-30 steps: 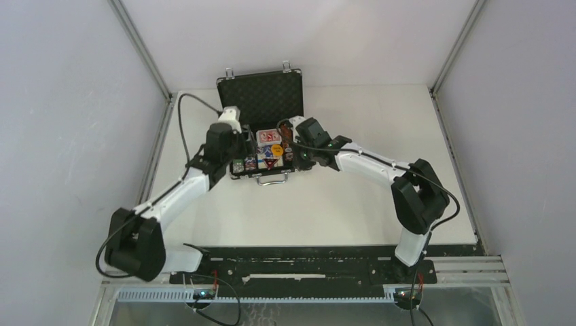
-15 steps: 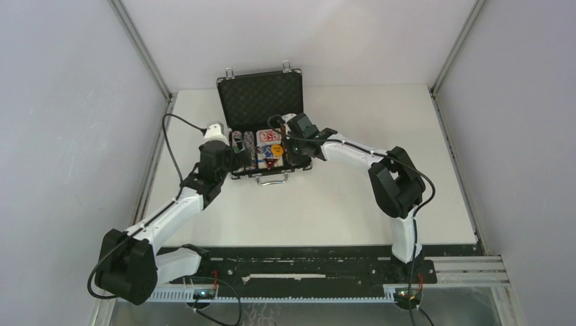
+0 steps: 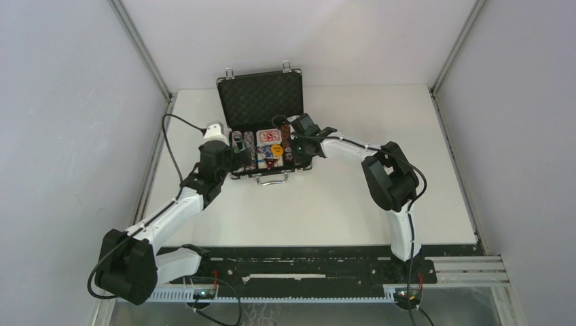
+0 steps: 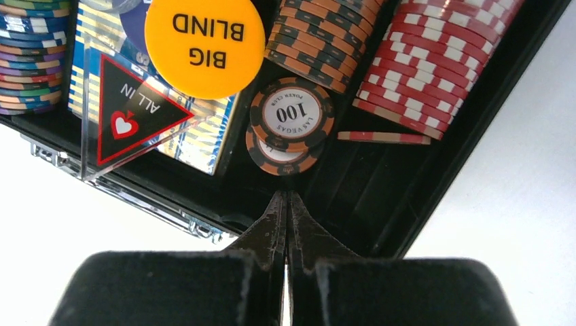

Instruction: Pack up texas hold em set

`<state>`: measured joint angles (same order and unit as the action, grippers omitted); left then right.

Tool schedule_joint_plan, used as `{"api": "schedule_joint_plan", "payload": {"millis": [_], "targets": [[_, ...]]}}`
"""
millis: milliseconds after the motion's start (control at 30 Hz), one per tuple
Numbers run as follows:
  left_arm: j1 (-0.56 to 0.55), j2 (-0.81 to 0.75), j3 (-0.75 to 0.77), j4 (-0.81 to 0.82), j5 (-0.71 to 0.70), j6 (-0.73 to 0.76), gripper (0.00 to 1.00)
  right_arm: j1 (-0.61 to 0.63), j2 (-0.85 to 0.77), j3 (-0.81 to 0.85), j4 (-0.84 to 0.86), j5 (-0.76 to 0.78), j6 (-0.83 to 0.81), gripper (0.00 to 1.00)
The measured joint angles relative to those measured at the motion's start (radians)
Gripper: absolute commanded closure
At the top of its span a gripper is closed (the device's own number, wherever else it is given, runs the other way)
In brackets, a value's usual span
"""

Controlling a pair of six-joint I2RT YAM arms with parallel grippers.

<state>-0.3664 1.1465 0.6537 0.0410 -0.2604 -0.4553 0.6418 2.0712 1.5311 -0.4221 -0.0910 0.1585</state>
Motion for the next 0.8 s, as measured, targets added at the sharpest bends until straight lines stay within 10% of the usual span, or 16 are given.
{"api": "schedule_joint_plan", "payload": {"millis": [800], "targets": [[0.000,0.020,0.000,0.000,0.001,0.000,0.04,-0.012,0.100,0.117,-0.008,0.014,0.001,1.00]]}}
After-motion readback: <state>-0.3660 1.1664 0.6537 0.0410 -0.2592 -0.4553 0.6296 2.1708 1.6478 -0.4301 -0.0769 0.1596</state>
